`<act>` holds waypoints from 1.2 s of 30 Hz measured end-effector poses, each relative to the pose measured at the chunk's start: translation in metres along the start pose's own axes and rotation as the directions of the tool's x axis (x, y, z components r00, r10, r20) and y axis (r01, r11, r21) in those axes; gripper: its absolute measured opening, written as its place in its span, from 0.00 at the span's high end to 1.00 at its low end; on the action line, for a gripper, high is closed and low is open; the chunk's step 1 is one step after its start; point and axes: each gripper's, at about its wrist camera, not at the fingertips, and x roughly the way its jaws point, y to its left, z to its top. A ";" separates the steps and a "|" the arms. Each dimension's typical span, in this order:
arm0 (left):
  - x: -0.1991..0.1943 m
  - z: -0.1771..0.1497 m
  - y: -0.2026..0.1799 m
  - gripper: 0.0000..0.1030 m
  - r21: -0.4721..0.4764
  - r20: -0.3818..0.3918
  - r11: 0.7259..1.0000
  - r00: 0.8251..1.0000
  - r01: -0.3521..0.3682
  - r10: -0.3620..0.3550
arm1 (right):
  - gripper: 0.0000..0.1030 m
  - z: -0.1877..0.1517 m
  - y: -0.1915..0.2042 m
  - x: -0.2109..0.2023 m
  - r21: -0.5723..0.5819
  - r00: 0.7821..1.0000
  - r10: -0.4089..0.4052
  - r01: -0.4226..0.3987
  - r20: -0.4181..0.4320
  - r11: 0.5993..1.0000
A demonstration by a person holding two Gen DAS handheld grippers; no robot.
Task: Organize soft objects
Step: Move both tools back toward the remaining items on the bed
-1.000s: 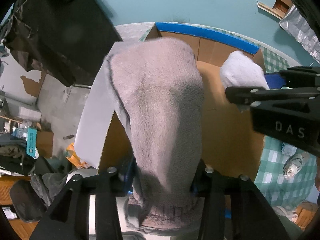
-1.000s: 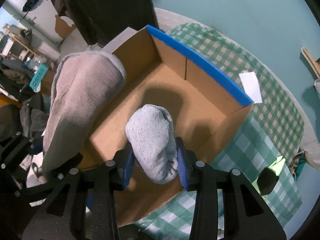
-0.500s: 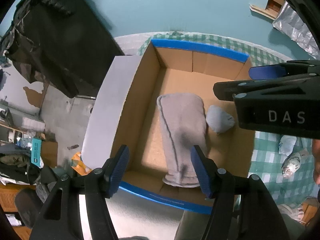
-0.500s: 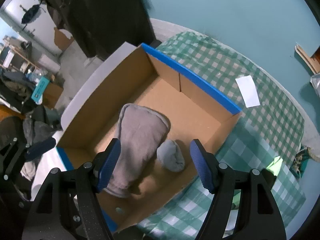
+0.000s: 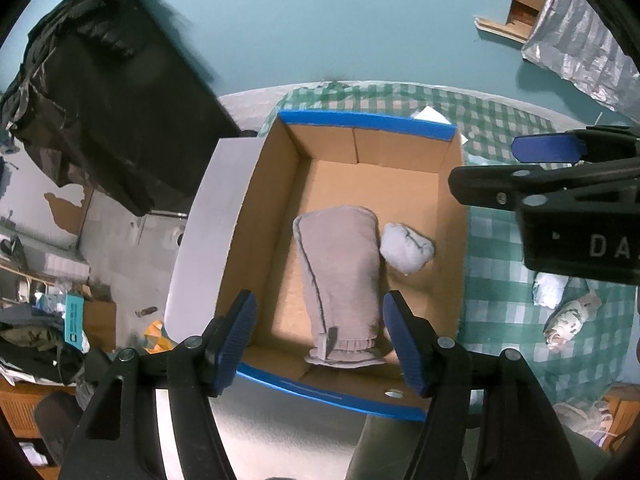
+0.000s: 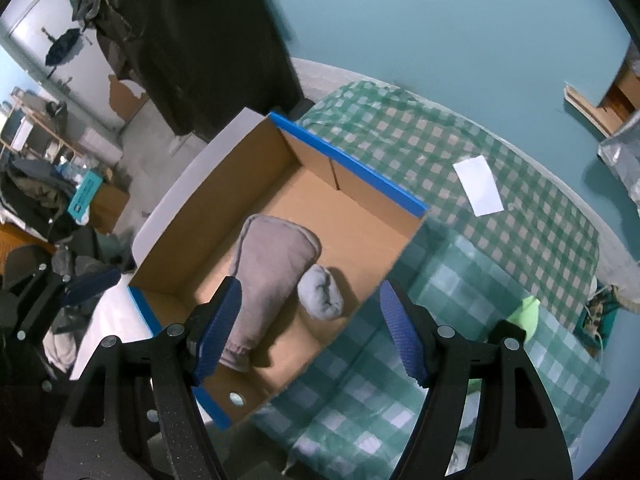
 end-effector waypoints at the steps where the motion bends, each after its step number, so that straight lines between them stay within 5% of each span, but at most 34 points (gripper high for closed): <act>1: -0.001 0.001 -0.002 0.35 0.004 0.002 1.000 1.000 0.000 0.000 | 0.29 -0.002 -0.002 -0.004 0.003 1.000 -0.001 0.001 0.005 1.000; 36: -0.041 0.003 -0.106 0.29 0.218 0.052 0.974 0.996 0.052 -0.065 | 0.29 -0.108 -0.121 -0.090 0.231 0.991 -0.125 0.113 0.040 0.966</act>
